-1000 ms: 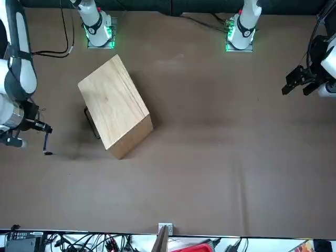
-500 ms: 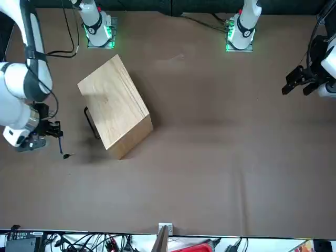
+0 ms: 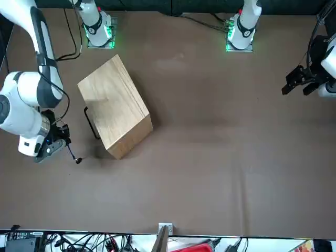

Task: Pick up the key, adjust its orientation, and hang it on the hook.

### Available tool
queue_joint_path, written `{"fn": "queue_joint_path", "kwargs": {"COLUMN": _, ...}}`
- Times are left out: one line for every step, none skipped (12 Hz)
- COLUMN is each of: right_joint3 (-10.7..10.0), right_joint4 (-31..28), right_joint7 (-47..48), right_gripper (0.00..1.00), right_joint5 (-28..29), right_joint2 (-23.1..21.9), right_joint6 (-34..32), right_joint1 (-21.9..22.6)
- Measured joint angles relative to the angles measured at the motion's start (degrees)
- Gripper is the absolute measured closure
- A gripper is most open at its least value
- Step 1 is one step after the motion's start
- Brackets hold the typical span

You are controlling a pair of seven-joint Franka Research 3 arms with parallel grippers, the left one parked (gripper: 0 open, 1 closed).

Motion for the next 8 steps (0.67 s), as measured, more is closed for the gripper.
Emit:
{"fn": "queue_joint_path", "kwargs": {"right_joint3": 0.0, "right_joint4": 0.6, "right_joint7": -1.3, "right_gripper": 0.96, "right_joint5": 0.0, "right_joint2": 0.6, "right_joint6": 0.0, "right_joint1": 0.7}}
{"fn": "queue_joint_path", "kwargs": {"right_joint3": 0.0, "right_joint4": 0.9, "right_joint7": -2.3, "right_gripper": 0.96, "right_joint5": 0.0, "right_joint2": 1.0, "right_joint6": 0.0, "right_joint1": 1.5}}
{"fn": "queue_joint_path", "kwargs": {"right_joint3": 0.1, "right_joint4": 1.2, "right_joint7": -3.3, "right_gripper": 0.96, "right_joint5": 0.0, "right_joint2": 1.3, "right_joint6": 0.1, "right_joint1": 2.4}}
{"fn": "queue_joint_path", "kwargs": {"right_joint3": 0.1, "right_joint4": 1.2, "right_joint7": -4.0, "right_gripper": 0.96, "right_joint5": 0.0, "right_joint2": 1.5, "right_joint6": 0.4, "right_joint1": 3.4}}
{"fn": "queue_joint_path", "kwargs": {"right_joint3": 0.3, "right_joint4": 1.3, "right_joint7": -4.6, "right_gripper": 0.96, "right_joint5": 0.0, "right_joint2": 1.6, "right_joint6": 0.7, "right_joint1": 4.1}}
{"fn": "queue_joint_path", "kwargs": {"right_joint3": 0.7, "right_joint4": 1.3, "right_joint7": -5.5, "right_gripper": 0.96, "right_joint5": 0.0, "right_joint2": 1.8, "right_joint6": 0.9, "right_joint1": 4.6}}
{"fn": "queue_joint_path", "kwargs": {"right_joint3": 1.2, "right_joint4": 1.3, "right_joint7": -6.8, "right_gripper": 0.96, "right_joint5": 0.0, "right_joint2": 1.9, "right_joint6": 1.2, "right_joint1": 4.9}}
{"fn": "queue_joint_path", "kwargs": {"right_joint3": 1.8, "right_joint4": 1.3, "right_joint7": -8.3, "right_gripper": 0.96, "right_joint5": 0.0, "right_joint2": 2.2, "right_joint6": 1.5, "right_joint1": 5.0}}
